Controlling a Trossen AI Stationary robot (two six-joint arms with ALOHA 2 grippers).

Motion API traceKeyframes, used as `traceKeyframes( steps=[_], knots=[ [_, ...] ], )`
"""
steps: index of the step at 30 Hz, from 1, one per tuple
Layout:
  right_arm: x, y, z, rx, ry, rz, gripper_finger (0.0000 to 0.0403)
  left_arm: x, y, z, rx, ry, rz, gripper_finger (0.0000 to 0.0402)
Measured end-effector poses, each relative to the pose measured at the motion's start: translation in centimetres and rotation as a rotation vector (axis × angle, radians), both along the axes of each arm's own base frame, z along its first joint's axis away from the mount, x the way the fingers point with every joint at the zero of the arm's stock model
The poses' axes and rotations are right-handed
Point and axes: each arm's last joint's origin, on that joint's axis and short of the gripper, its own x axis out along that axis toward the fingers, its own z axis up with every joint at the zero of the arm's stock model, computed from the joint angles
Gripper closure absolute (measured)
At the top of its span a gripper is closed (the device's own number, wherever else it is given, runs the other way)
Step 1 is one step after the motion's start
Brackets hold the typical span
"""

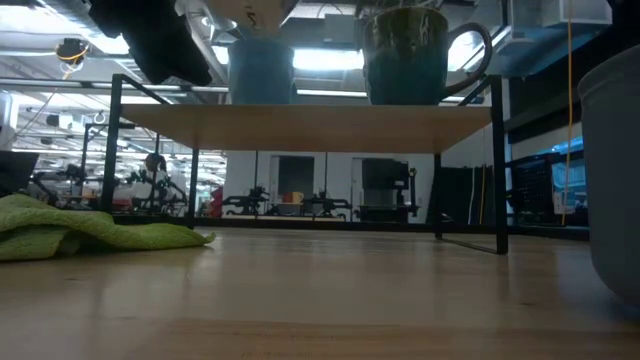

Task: Stack small to large cups/mugs on shelf
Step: Put the gray patterned mug on the shelf

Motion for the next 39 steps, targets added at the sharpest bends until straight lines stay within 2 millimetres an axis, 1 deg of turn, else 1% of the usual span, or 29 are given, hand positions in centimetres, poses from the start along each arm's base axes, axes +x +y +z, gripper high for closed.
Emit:
traceKeyframes(
  steps=[13, 18, 21, 26, 30, 39],
  knots=[
    [0.0, 0.0, 0.0, -0.105, -0.032, 0.206, 0.0357, 0.0, 0.0, 0.0, 0.008, 0.0, -0.007, 0.0333],
    [-0.1, 0.0, 0.0, -0.139, -0.036, 0.31, 0.0357, 0.0, 0.0, 0.0, 0.042, 0.002, -0.044, 0.0333],
    [-0.3, -0.2, -0.2, -0.167, -0.014, 0.362, 0.0357, 0.1, 0.1, 0.0, 0.017, 0.019, -0.087, 0.0333],
    [-0.4, -1.7, -0.4, -0.159, 0.066, 0.376, 0.0357, 0.3, 0.6, -0.1, -0.006, 0.034, -0.084, 0.0333],
    [-0.1, -2.8, -0.5, -0.157, 0.071, 0.399, 0.0357, 0.3, 1.1, -0.3, -0.01, 0.061, -0.078, 0.0333],
    [0.1, -3.4, -0.4, -0.18, 0.052, 0.511, 0.0357, 0.8, 2.5, -0.3, -0.017, 0.064, -0.033, 0.0333]
  ],
)
